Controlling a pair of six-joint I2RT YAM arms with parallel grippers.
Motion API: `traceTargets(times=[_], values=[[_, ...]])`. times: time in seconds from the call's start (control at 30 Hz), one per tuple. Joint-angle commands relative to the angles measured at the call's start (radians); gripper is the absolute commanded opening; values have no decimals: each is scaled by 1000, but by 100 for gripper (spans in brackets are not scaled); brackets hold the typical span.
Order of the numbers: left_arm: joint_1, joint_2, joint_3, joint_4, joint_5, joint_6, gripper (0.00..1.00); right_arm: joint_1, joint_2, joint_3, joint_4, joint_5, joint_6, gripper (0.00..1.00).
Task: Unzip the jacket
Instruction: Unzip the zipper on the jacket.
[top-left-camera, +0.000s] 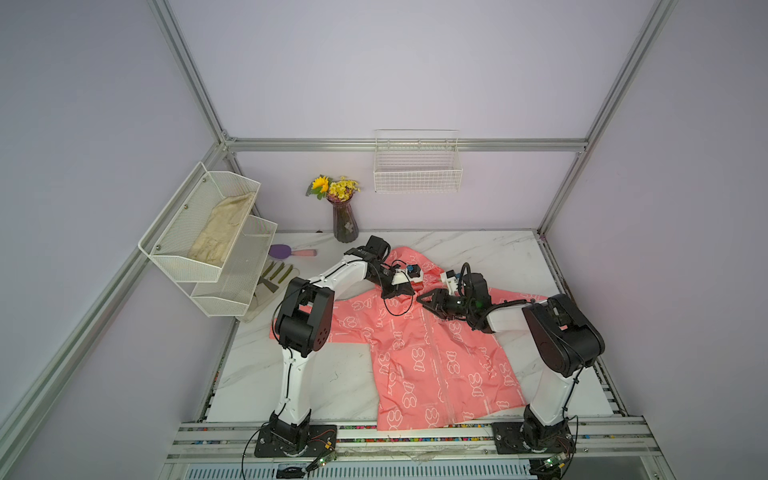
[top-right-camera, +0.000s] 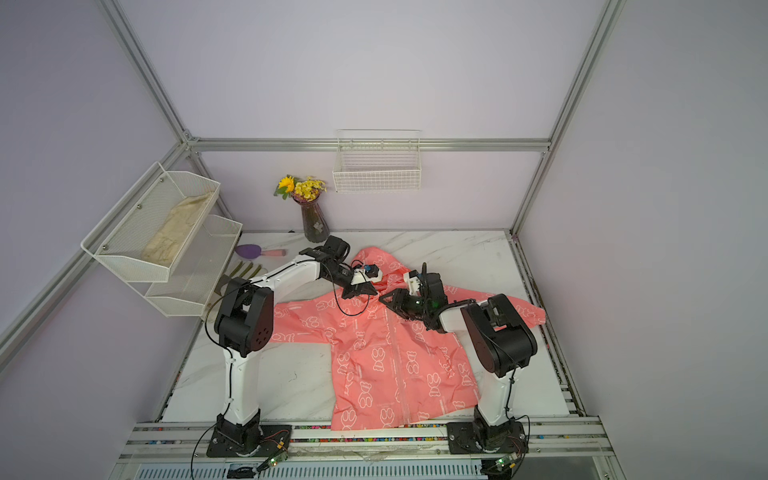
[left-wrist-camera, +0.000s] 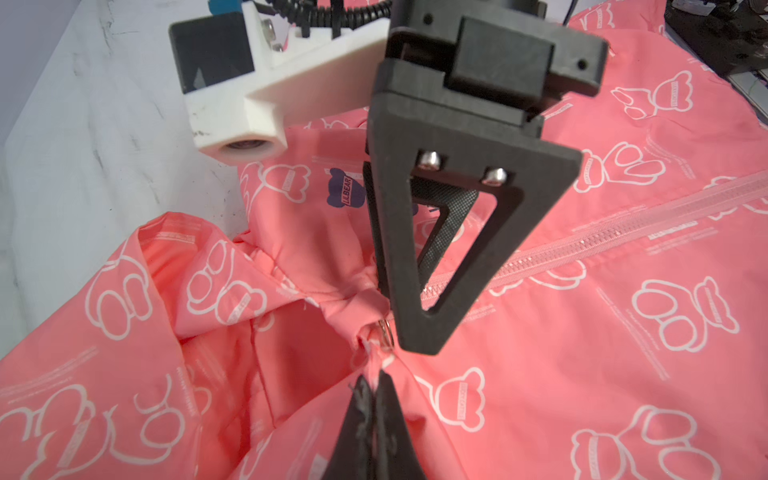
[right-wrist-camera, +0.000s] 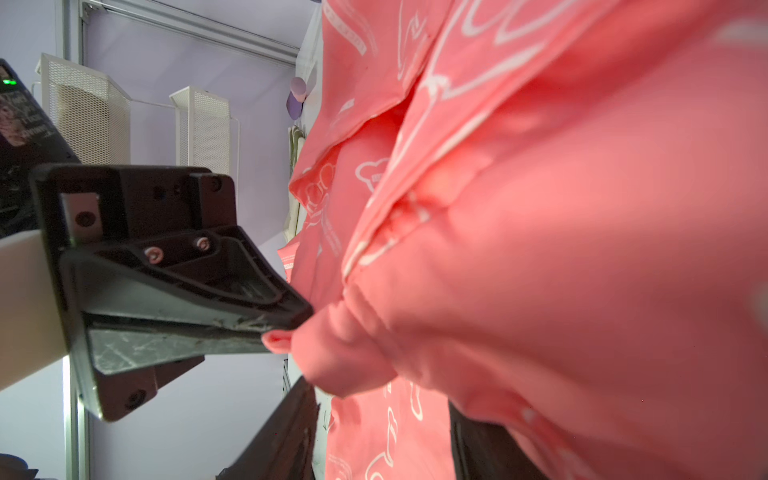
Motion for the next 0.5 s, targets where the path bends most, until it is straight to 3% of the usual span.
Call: traceTargets(times=[0.0, 0.47], values=[[4, -76, -25, 10, 40, 13, 0, -11, 34, 3, 30, -15, -19, 54], [-3, -73, -28, 24, 36, 0, 0, -12, 80, 95, -27, -59, -95, 52]])
